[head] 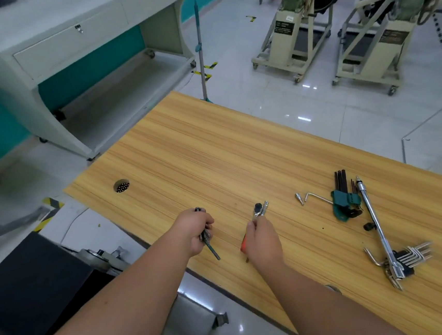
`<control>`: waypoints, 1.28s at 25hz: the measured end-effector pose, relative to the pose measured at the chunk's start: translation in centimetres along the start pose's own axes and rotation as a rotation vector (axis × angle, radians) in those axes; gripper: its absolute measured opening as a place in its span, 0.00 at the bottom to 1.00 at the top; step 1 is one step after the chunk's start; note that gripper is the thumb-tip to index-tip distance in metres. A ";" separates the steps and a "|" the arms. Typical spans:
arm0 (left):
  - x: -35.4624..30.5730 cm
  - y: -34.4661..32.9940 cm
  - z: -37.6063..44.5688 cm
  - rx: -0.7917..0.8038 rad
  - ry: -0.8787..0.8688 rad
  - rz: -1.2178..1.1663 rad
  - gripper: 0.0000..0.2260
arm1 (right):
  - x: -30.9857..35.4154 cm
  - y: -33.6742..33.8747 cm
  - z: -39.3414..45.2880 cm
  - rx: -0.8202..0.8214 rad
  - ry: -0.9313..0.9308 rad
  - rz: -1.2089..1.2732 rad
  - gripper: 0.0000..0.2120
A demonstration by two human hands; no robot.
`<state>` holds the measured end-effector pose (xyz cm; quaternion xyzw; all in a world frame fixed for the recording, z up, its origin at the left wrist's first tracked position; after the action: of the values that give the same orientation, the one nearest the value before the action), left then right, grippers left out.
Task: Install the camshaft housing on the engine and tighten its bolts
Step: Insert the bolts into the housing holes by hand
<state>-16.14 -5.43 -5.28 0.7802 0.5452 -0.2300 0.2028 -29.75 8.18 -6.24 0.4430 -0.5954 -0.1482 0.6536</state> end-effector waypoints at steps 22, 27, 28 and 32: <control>7.3 60.6 -25.5 -0.854 -0.512 -1.096 0.12 | 39.0 -16.1 -59.8 1.311 -0.517 0.633 0.19; 13.9 65.9 -28.4 -0.867 -0.470 -1.114 0.07 | 38.4 -17.0 -67.1 1.168 -0.210 0.554 0.16; 14.8 66.9 -28.8 -0.841 -0.482 -1.142 0.08 | 38.1 -17.2 -68.7 1.201 -0.261 0.565 0.17; 16.0 68.7 -29.1 -0.493 -0.539 -1.421 0.14 | 38.1 -17.4 -73.8 1.433 -0.614 0.696 0.24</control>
<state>57.53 0.99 13.51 0.0962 0.8793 -0.3578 0.2992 52.58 0.58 12.78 0.4814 -0.7984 0.3600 0.0336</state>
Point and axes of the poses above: each hand's wrist, its own z-axis towards the middle knuckle, its own y-axis out of the back of the hand, x = y × z, the point moved 9 cm from there along z, towards the middle knuckle, and after that the axes turned 13 degrees about -x, right-handed, at the moved point
